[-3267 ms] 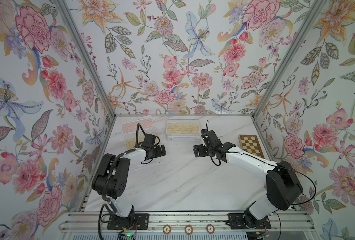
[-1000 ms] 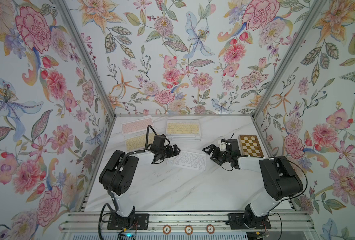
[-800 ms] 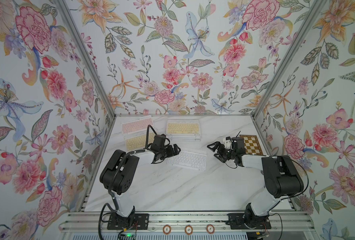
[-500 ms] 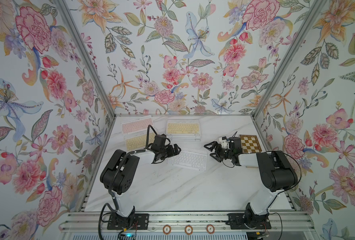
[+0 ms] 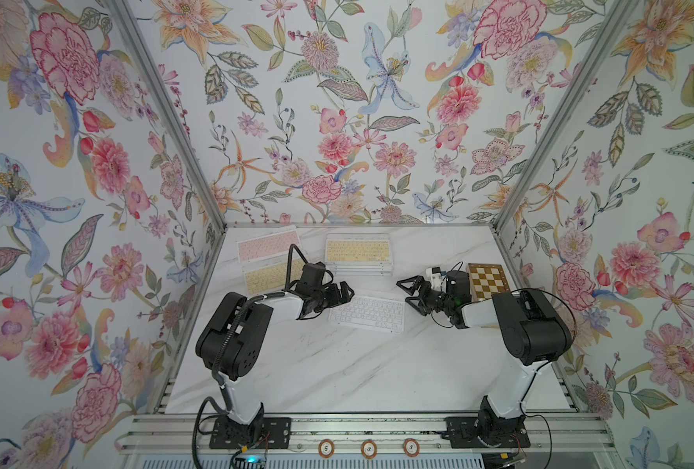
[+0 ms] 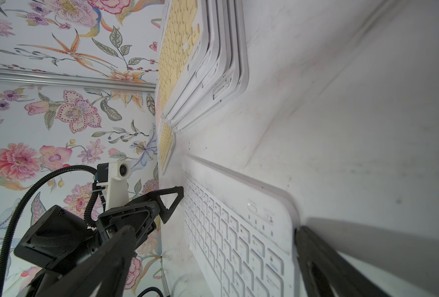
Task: Stack the numeric keypads
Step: Pick up the numeric keypad from the center of the board.
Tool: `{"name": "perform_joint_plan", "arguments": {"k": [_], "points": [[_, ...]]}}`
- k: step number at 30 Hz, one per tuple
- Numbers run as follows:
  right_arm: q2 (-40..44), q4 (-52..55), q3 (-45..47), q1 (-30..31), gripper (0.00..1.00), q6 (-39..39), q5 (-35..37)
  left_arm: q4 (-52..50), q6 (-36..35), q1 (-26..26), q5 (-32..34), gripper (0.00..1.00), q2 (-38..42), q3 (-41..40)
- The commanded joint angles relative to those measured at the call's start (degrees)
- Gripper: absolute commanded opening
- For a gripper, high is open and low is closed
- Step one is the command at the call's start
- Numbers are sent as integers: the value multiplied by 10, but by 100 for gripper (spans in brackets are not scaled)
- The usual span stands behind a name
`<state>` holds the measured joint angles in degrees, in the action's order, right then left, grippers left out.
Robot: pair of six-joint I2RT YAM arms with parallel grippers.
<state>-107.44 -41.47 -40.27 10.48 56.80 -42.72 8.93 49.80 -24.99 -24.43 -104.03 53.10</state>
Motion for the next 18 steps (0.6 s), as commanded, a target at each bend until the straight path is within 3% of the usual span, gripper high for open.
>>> {"name": "perform_joint_plan", "arguments": {"k": [1, 11, 18], "points": [[-15, -45, 11, 12, 99, 17, -25, -59, 16, -11, -10, 99, -37, -12], [-1, -97, 16, 26, 99, 30, -45, -29, 32, -12, -28, 99, -43, -27], [67, -64, 25, 44, 99, 28, -24, 103, 128, -12, -72, 99, -32, -83]]}}
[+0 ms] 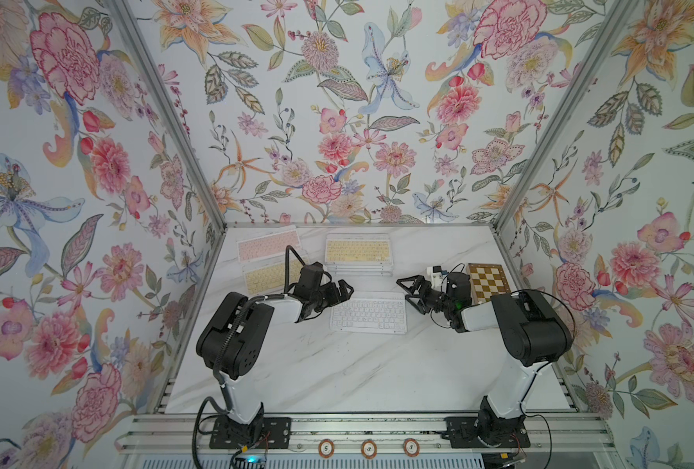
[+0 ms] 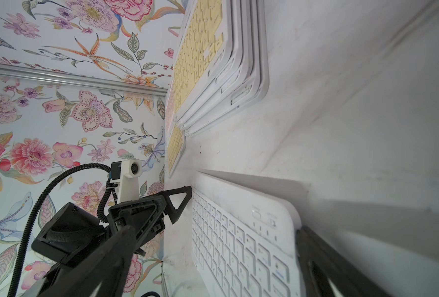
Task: Stack the numeric keypads
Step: Pick up the numeric keypad from the center of the board.
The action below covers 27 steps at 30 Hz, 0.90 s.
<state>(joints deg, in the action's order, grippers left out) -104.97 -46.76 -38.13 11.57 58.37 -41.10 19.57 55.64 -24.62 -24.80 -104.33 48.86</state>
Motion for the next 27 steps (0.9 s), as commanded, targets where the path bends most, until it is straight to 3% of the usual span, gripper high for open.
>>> {"name": "perform_joint_plan", "arguments": {"k": [1, 10, 13, 24, 27], "points": [[57, 1, 5, 36, 99, 14, -28, 11, 82, -17, -65, 99, -25, -47], [122, 75, -11, 82, 99, 71, 77, 188, 207, -27, -72, 99, -40, -98], [122, 54, -5, 102, 99, 111, 115, 215, 227, -29, -61, 99, -45, -104], [68, -190, 82, 188, 99, 313, 334, 274, 276, -41, -14, 99, -47, -118], [77, -196, 92, 211, 99, 331, 369, 285, 281, -41, -12, 99, -49, -127]]}}
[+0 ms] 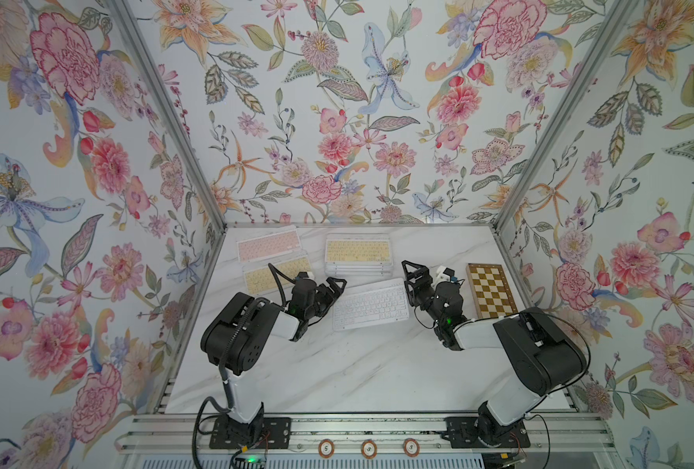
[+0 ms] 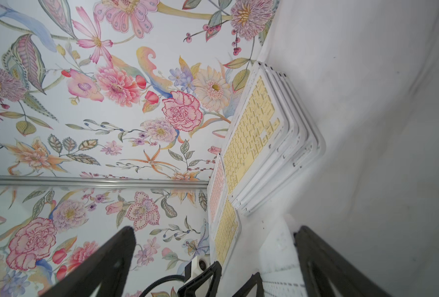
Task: Stack the numeric keypads
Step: Pick up the numeric keypad from the center of the board.
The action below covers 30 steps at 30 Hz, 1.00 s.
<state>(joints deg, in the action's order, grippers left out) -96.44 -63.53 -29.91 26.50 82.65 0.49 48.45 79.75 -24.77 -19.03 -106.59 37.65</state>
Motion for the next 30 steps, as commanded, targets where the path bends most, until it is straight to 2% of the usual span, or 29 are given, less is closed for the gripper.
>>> {"name": "perform_joint_plan", "arguments": {"k": [1, 7, 12, 14, 23, 27, 30], "points": [[1, -17, 10, 68, 99, 92, -40, -1, 41, -39, -69, 99, -26, -18], [70, 85, 4, 87, 99, 72, -10, 8, 40, -40, -65, 99, -27, -33], [16, -40, -8, 76, 99, 79, -43, 23, 48, -40, -65, 99, -31, -40], [-5, -56, -24, 76, 99, 83, -64, 22, 47, -40, -64, 99, -29, -41], [-73, -164, -47, 98, 99, 107, -50, 25, 50, -40, -60, 99, -27, -45], [-53, -135, -41, 102, 99, 114, -44, 27, 51, -39, -60, 99, -27, -45], [-10, -58, -31, 102, 99, 129, -39, 27, 50, -39, -61, 99, -28, -44]]}}
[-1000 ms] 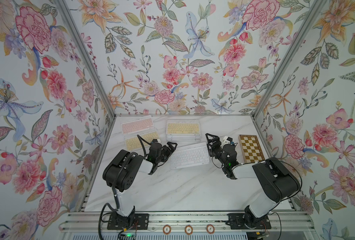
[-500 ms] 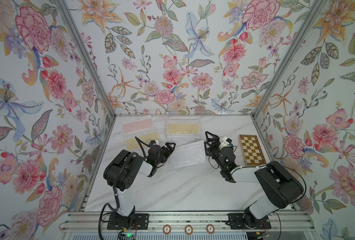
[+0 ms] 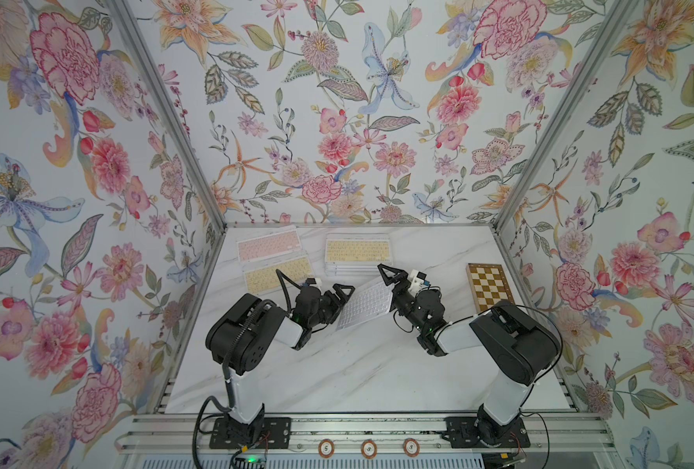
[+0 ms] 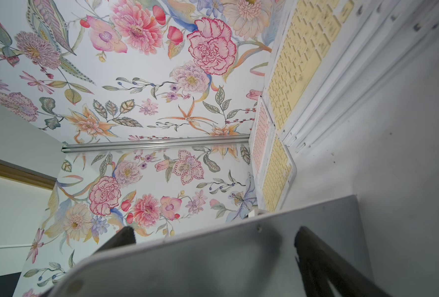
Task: Stack the numeric keypads
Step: Pick up the numeric keypad from the center of the board.
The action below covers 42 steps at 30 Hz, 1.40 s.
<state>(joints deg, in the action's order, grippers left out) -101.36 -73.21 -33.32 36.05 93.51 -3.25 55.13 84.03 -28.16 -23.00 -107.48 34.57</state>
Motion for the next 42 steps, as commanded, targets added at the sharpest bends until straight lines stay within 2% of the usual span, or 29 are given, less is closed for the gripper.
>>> {"name": "perform_joint_plan", "arguments": {"k": [1, 4, 8, 10, 15, 21, 27, 34, 36, 42], "points": [[58, 73, 3, 6, 99, 28, -4, -40, 7, -5, -21, 99, -20, -13], [122, 228, -20, 25, 99, 27, -36, -39, 8, -5, -21, 99, -22, -13], [196, 439, -79, 33, 99, -22, -52, -35, 8, -4, -20, 99, -24, -13], [215, 510, -108, 34, 99, -39, -61, -35, 8, -4, -20, 99, -24, -13], [225, 612, -154, 43, 99, -76, -85, -29, 11, -2, -20, 99, -26, -12], [226, 674, -175, 48, 97, -121, -92, -26, 10, 3, -22, 99, -24, -14], [246, 721, -190, 49, 78, -166, -82, -23, 7, 15, -27, 99, -22, -20], [248, 758, -209, 52, 48, -222, -98, -18, 5, 31, -34, 99, -19, -28], [250, 762, -210, 53, 43, -231, -102, -18, 4, 36, -35, 99, -17, -32], [248, 794, -237, 58, 38, -271, -111, -14, 4, 43, -37, 99, -17, -37]]}}
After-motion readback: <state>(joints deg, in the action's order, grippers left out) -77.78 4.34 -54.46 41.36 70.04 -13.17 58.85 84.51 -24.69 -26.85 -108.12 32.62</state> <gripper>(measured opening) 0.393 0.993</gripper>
